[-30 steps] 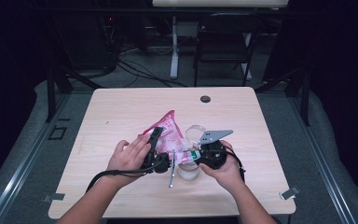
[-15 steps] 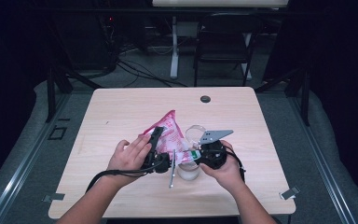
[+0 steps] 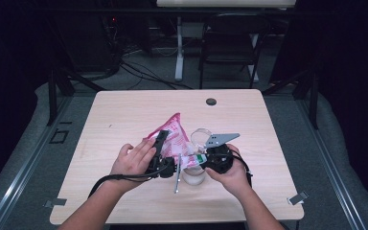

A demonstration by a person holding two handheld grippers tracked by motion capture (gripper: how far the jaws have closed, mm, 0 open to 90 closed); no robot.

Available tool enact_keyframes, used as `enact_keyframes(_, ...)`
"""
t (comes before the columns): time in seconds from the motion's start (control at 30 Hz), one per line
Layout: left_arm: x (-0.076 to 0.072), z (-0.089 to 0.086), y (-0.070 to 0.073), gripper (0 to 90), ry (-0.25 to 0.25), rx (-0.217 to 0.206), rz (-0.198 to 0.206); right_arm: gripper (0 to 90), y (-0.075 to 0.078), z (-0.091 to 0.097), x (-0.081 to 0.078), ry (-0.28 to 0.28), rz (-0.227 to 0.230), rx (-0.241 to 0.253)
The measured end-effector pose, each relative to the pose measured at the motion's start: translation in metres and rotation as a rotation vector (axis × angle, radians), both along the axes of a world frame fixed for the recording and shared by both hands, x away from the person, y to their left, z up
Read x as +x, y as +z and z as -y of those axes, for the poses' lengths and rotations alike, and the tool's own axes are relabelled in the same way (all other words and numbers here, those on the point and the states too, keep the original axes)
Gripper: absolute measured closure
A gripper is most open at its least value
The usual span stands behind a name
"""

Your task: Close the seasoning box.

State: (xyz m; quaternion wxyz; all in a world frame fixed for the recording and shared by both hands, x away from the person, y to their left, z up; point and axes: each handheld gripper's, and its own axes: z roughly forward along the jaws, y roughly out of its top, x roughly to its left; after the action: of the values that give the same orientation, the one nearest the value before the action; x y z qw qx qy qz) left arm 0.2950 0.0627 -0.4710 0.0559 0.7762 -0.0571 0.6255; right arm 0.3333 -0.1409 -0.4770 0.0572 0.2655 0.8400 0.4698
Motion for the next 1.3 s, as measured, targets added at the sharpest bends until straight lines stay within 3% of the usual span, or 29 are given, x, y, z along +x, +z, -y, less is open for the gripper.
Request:
enact_keyframes(0.63, -0.0002, 0.0012, 0.0008, 61.7, -0.02, -0.004, 0.017, 90.0, -0.0012, 0.0006, 0.0011, 0.001, -0.008, -0.014)
enact_keyframes(1.3, 0.0011, -0.0001, 0.0056, 62.0, -0.004, -0.02, 0.017, 90.0, -0.0021, -0.0006, 0.0005, 0.017, -0.011, -0.04)
